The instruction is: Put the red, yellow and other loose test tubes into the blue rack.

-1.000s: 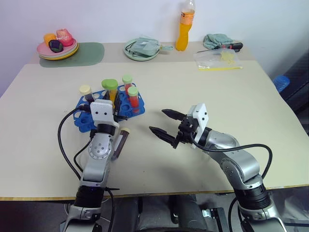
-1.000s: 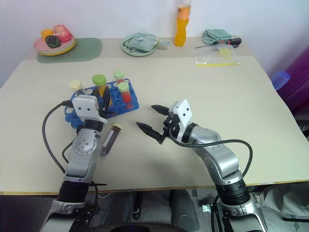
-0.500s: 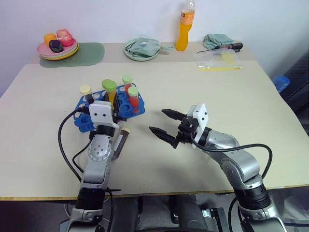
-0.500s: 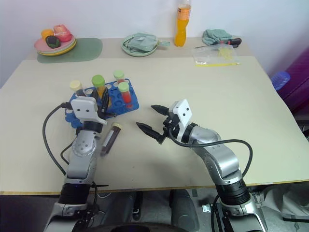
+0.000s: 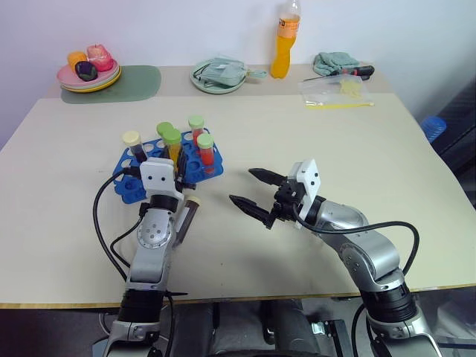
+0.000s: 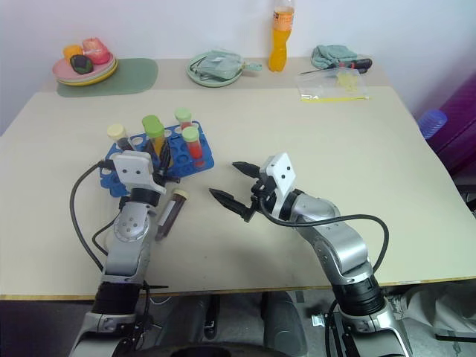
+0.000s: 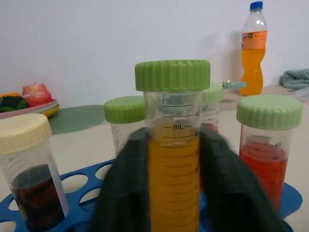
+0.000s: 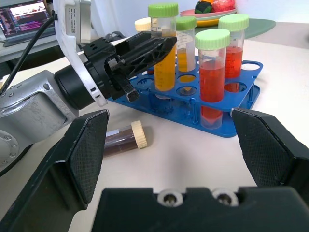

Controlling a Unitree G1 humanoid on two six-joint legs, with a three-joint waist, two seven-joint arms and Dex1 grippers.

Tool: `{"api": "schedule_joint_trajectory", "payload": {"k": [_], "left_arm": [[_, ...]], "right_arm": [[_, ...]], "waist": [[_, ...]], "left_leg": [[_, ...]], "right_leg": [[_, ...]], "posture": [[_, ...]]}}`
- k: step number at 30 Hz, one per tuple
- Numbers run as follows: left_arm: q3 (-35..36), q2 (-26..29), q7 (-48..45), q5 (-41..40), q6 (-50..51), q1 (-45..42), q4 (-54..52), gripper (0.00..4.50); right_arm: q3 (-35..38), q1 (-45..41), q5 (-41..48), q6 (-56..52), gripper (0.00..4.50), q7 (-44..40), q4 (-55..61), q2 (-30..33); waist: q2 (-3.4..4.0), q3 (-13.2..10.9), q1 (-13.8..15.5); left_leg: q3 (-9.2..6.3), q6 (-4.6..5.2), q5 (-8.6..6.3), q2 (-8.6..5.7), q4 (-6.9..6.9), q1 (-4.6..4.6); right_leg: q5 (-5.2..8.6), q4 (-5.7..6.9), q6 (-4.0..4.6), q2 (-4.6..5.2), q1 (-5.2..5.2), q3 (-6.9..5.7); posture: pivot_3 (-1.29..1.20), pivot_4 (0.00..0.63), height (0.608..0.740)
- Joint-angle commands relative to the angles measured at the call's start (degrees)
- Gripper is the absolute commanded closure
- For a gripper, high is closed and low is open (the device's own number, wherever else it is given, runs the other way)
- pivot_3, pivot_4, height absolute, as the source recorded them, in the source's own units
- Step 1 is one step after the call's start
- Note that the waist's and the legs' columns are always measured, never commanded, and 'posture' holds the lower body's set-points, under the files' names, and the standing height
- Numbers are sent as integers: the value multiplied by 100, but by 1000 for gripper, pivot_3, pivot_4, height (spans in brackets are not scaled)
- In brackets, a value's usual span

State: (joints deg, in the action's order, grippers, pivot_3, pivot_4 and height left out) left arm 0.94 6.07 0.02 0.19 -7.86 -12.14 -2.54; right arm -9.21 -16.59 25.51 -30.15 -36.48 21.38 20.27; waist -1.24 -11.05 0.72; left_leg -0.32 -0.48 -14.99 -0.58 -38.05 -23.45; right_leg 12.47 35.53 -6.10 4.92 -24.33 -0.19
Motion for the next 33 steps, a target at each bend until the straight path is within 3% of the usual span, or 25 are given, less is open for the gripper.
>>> {"api": "schedule_joint_trajectory", "payload": {"k": [1, 2, 6, 10, 13, 16, 18, 21, 23, 26, 29, 33], "left_arm": [[67, 33, -36, 18, -45, 60, -303, 1338], [181, 111, -96, -96, 102, 156, -571, 835], [689, 634, -469, -616, 960, 657, -1849, 835], [1448, 1751, -1311, -2254, 2827, 1407, -3662, 835], [2058, 2662, -1369, -3731, 4500, 1781, -4585, 41], [2301, 3557, -941, -4910, 6021, 1599, -5072, 41], [1981, 4150, -468, -5371, 7268, 957, -5135, 41], [1514, 4010, 282, -6026, 9027, -203, -4656, 41], [779, 4200, 606, -6466, 9887, -971, -4031, 41], [77, 4312, 1210, -7649, 10036, -1608, -3117, 41], [-417, 4111, 2040, -8162, 10036, -1931, -2654, 41], [-739, 3841, 3082, -8767, 9967, -2121, -2025, 41]], "right_arm": [[0, -45, 62, 34, 0, -38, 313, -4], [18, -52, 68, 24, 0, -35, 327, 9], [124, -63, 114, -23, 0, -50, 382, 94], [194, -70, 131, -1, 0, -146, 318, 217], [234, -124, 147, 22, 0, -239, 217, 278], [244, -214, 144, 46, 0, -357, 100, 318], [207, -316, 129, 78, 0, -488, -2, 358], [104, -465, 93, 114, 0, -798, -92, 495], [73, -560, 199, 39, 0, -1202, -24, 743], [109, -618, 500, -184, 0, -1739, 167, 1151], [107, -509, 750, -350, 0, -2304, 517, 1704], [64, -370, 695, -337, 0, -2342, 730, 1934]], "waist": [[0, 0, -3], [0, 0, -4], [1, 0, -50], [2, 1, -110], [5, 3, -99], [5, 2, -97], [5, 2, -89], [7, 1, -81], [0, 0, -72], [-1, 0, -71], [-1, -2, -64], [-3, -1, -48]], "left_leg": [[0, 0, 0, 0, 0, 0], [0, 0, 0, 1, 0, 0], [-1, 5, -3, 23, 1, 2], [-4, 5, -4, 35, 1, 2], [-5, 5, -4, 33, 0, 3], [-10, 5, -4, 34, -3, 6], [-10, 5, -4, 33, -4, 9], [-11, 4, -3, 32, -9, 13], [-12, 4, -3, 18, -10, 16], [-13, 4, -3, 12, -10, 16], [-15, 4, -3, 21, -8, 12], [-14, 3, -3, 28, -9, 12]], "right_leg": [[0, 0, 0, 0, 0, 0], [0, 0, 0, 0, 0, 0], [0, 3, 0, -4, -1, 1], [1, 4, 3, -16, -3, 2], [2, 3, 4, -10, 0, 2], [13, 1, 23, -13, 6, 2], [13, 4, 23, -14, 7, 2], [12, 7, 19, -23, 13, 3], [3, 16, 0, -23, 16, 3], [4, 31, 0, -22, 7, 5], [6, 33, 2, -21, -1, 6], [6, 33, 4, -20, -1, 8]], "posture": [[0, 150, 740], [0, 150, 740], [0, 150, 740], [0, 150, 740], [0, 150, 740], [0, 150, 740], [0, 150, 740], [0, 150, 740], [0, 150, 740], [0, 150, 740], [0, 150, 740], [0, 150, 740]]}}
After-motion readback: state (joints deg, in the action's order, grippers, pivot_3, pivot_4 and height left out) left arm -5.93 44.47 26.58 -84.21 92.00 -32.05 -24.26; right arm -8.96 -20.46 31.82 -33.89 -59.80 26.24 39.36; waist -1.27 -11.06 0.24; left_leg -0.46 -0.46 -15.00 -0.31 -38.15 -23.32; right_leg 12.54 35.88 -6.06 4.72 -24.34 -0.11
